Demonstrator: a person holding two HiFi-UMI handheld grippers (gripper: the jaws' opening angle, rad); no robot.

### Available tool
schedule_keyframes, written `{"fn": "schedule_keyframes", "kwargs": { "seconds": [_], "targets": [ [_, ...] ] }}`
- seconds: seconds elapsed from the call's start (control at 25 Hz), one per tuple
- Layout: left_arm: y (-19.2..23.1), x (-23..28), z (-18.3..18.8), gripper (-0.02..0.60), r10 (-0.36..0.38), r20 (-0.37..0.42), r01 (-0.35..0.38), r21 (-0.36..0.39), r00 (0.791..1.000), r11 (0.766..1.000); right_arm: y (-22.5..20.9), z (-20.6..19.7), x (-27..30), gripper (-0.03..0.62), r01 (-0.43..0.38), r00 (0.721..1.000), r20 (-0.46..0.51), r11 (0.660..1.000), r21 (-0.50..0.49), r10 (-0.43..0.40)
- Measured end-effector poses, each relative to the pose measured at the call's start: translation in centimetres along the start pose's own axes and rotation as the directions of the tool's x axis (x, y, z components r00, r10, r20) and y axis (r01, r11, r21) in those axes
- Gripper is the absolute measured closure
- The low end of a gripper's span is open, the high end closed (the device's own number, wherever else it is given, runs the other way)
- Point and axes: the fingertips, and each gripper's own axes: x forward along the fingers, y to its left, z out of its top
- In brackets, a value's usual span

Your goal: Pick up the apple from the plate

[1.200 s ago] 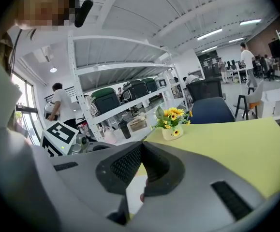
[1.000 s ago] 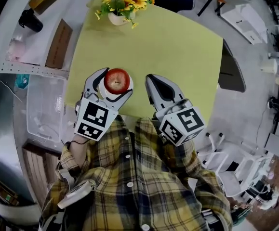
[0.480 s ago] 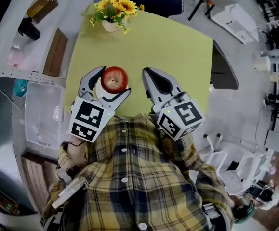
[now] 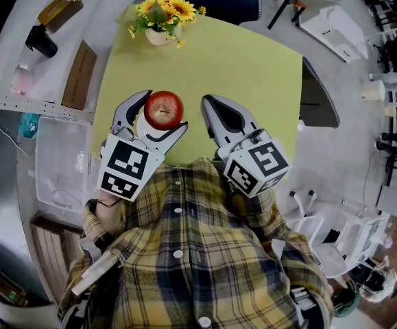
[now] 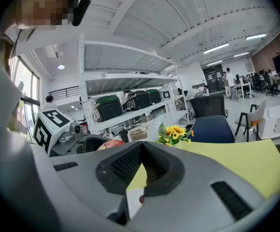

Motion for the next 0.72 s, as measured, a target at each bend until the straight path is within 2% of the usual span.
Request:
{"fn": "schedule_keyframes", "kwargs": {
  "seconds": [0.72],
  "targets": [
    [-1.2,0.4,0.1,0.166,-0.021,-0.024,0.021,0.008,0.999,1.000,-0.3,-0.8,-0.6,0.597,-0.003,0.999,-0.034,1.000,0.002,0.003]
  ]
}}
